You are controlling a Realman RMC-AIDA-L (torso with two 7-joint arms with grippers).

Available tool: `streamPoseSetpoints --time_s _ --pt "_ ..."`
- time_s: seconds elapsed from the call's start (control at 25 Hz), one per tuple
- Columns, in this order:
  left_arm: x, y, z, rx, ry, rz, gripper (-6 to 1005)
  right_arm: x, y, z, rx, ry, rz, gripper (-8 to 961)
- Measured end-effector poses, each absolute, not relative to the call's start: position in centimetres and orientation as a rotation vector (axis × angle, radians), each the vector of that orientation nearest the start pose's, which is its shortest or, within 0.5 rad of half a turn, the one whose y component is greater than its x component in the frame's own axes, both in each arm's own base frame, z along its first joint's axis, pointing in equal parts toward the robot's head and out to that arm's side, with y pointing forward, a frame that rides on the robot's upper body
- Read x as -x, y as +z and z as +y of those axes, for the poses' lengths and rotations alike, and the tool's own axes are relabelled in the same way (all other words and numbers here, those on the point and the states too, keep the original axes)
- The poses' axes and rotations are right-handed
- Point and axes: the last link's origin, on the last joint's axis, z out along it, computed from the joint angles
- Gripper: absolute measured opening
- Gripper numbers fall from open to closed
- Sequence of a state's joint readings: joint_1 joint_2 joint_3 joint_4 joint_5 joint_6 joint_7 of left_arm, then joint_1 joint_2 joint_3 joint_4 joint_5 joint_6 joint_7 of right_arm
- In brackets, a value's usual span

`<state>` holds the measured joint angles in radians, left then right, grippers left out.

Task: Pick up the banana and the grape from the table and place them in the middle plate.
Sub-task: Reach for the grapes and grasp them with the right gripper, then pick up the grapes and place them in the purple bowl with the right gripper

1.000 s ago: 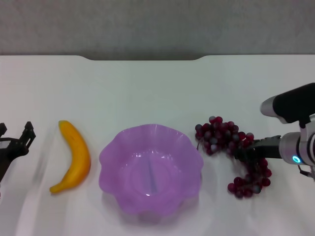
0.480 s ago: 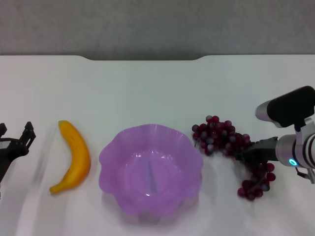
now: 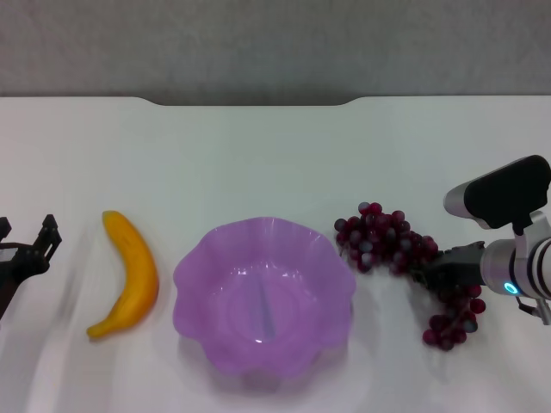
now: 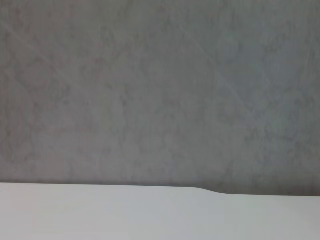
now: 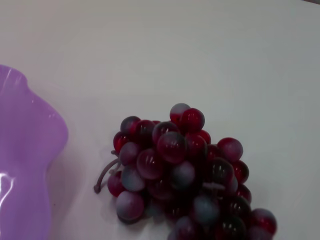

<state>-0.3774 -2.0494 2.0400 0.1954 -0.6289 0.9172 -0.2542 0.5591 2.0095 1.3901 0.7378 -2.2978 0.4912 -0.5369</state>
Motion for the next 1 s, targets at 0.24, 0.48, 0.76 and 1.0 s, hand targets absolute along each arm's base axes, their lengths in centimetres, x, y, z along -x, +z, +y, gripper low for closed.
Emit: streamPoseSetpoints --time_s 0.24,0.48,0.76,1.0 --pt "37.45 -0.99 32.32 1.557 -0.551 -0.801 713 -28.42 -6.35 39.18 2.203 -0.136 0.967 417" --pt "37.52 -0.95 32.28 1.557 -0.548 -0.800 713 -28.39 -6.28 39.19 2.190 -0.114 0.947 413" --pt "37.53 -0.92 32.29 1.556 -0.548 -0.800 712 -28.38 -6.44 39.05 2.189 -0.107 0.927 379" --pt "37.55 -0.92 32.26 1.557 -0.546 -0.798 712 -28.08 -6.42 38.80 2.186 -0.077 0.906 331"
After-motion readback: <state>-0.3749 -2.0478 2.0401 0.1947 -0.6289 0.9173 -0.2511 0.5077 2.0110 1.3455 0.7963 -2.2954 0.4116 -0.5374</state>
